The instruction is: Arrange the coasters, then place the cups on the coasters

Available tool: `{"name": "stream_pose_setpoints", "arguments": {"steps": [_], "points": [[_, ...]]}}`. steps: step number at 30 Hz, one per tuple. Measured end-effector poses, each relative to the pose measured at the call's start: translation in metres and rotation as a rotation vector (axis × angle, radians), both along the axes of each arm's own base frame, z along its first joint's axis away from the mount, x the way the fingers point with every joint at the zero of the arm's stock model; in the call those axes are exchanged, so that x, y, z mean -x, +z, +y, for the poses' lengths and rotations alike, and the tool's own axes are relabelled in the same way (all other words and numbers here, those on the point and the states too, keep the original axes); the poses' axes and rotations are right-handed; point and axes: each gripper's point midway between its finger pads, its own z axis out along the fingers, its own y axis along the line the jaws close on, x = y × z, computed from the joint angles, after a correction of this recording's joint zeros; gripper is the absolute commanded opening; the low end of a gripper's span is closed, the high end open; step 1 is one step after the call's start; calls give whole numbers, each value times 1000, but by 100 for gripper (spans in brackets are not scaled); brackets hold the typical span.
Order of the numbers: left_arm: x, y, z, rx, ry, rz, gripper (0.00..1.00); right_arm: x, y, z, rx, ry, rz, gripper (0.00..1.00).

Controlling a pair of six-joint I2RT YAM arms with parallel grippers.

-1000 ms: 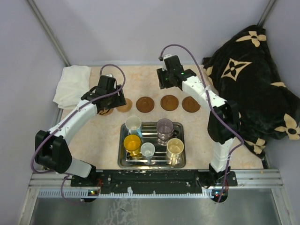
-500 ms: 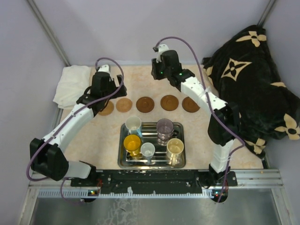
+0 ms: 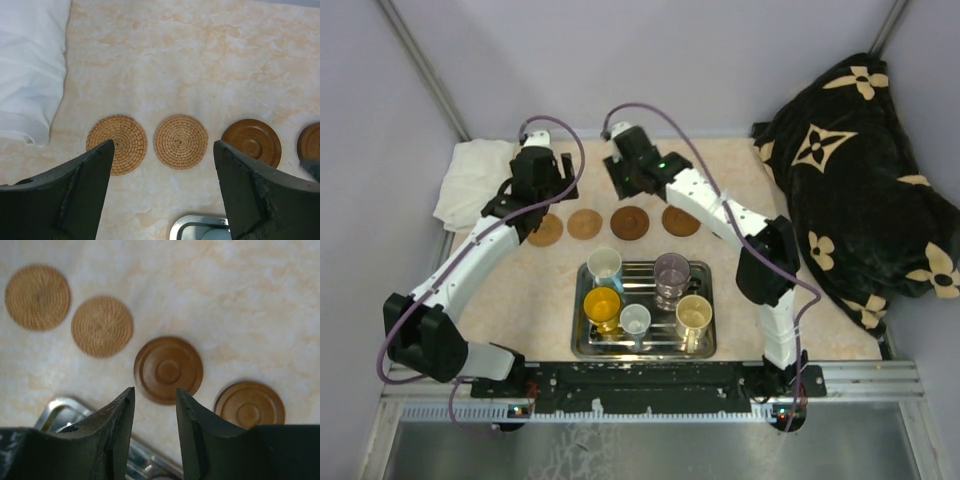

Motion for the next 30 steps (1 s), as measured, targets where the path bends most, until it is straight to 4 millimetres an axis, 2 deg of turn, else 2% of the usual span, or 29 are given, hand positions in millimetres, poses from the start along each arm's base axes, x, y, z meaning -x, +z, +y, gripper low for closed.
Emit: {"name": "stream_pose_setpoints", "arguments": {"steps": [3, 6, 9, 12, 14, 18, 23, 30], "points": [[1, -9, 14, 22, 65, 41, 84, 41, -30, 19, 119, 54, 58, 44], [1, -21, 45, 64, 164, 79, 79, 79, -50, 30, 188, 111, 104, 47], [5, -37, 73, 93, 251, 118, 76, 97, -69, 18, 229, 113, 155, 51], [11, -47, 79, 104, 278, 151, 73, 107, -80, -8, 265, 79, 206, 56], [12, -48, 78, 109, 276, 154, 65, 112, -80, -19, 271, 62, 224, 63], [12, -48, 76, 115, 276, 153, 54, 122, -65, -30, 245, 48, 223, 65], [12, -48, 76, 120, 278, 153, 50, 129, -45, -27, 194, 58, 196, 65], [17, -59, 76, 122, 281, 183, 46, 134, -46, -15, 167, 94, 207, 61]]}}
